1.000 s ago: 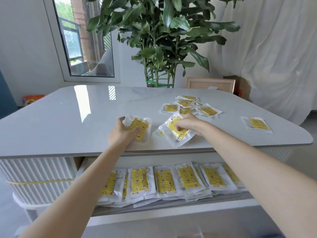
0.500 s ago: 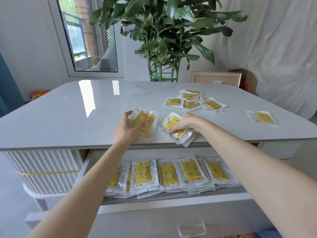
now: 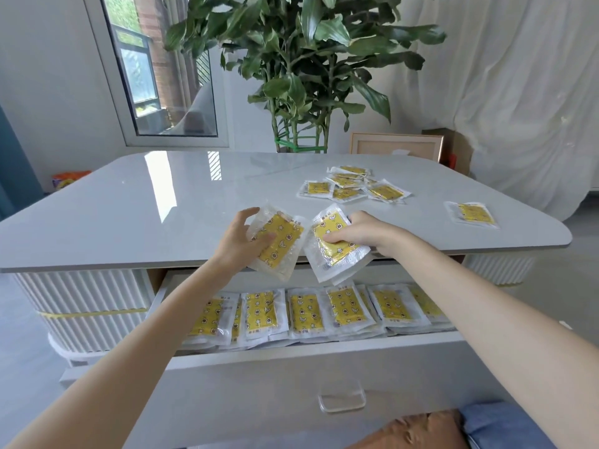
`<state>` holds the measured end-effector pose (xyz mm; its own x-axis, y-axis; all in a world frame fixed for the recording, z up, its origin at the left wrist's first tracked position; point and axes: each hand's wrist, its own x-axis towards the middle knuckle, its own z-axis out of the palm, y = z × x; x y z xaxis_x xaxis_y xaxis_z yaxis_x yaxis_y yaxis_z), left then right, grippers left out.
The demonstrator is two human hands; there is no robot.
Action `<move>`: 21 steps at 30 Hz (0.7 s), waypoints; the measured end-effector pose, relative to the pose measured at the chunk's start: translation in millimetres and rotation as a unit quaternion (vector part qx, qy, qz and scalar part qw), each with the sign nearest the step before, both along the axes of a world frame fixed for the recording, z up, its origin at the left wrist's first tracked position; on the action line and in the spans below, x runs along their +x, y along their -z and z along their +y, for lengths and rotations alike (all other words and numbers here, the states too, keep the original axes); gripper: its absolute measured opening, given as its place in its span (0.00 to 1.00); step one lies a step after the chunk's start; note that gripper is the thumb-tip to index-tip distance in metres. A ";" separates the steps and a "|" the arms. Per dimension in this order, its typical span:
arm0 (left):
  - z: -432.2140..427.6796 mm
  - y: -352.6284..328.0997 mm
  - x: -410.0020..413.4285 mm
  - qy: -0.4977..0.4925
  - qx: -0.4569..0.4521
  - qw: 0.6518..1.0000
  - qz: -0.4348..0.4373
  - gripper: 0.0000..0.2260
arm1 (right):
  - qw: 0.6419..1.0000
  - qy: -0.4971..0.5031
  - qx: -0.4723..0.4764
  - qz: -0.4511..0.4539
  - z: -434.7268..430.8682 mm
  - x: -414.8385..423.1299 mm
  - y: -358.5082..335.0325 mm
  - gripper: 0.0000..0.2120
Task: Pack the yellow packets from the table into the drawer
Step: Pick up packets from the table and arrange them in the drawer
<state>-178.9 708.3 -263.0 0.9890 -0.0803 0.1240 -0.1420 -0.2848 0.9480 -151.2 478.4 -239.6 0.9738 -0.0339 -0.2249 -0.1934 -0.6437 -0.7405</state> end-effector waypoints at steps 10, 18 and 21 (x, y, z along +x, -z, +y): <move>28.0 0.6 -32.2 0.088 0.019 0.967 0.238 0.12 | 0.962 -0.121 0.086 0.228 -2.1 -54.4 4.1 0.07; 75.8 42.1 -28.4 0.098 0.072 0.926 0.357 0.06 | 0.954 -0.094 0.078 0.272 29.9 -49.8 47.4 0.07; 80.8 59.9 -20.1 0.035 0.089 0.921 0.377 0.06 | 0.959 -0.064 0.098 0.259 38.6 -45.5 59.7 0.08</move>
<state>-199.1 789.1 -322.9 0.7803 -0.1002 -0.6173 0.5138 -0.4599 0.7242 -196.8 517.0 -299.3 0.7237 0.1701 -0.6688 -0.4963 -0.5451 -0.6757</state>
